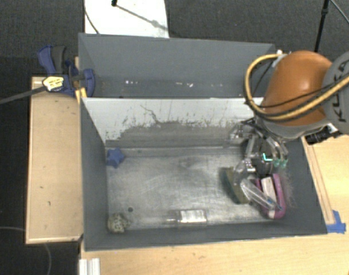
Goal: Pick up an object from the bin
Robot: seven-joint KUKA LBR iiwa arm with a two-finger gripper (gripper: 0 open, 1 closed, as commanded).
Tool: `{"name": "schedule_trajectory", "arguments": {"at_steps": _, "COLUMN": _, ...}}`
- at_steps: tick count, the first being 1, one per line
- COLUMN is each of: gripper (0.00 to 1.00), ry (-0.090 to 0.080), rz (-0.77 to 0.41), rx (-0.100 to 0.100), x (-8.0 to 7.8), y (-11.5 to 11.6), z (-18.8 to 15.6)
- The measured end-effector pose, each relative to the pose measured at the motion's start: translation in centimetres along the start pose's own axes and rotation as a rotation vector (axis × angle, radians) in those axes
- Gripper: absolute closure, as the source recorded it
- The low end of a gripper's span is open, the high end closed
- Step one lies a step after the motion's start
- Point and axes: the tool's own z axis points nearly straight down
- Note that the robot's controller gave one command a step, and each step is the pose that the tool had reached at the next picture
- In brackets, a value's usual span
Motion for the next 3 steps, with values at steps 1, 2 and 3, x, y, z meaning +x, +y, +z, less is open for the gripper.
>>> {"name": "schedule_trajectory", "arguments": {"at_steps": 1, "gripper": 0.00, "ry": -0.014, "rz": 0.268, "rx": -0.002, "x": 4.5, "y": -5.5, "z": 11.6}}
{"name": "schedule_trajectory", "arguments": {"at_steps": 2, "gripper": 0.00, "ry": -0.004, "rz": 0.278, "rx": -0.001, "x": 7.1, "y": -5.4, "z": 8.6}}
{"name": "schedule_trajectory", "arguments": {"at_steps": 3, "gripper": 0.00, "ry": -0.007, "rz": 0.576, "rx": -0.003, "x": 6.1, "y": -1.2, "z": 8.8}}
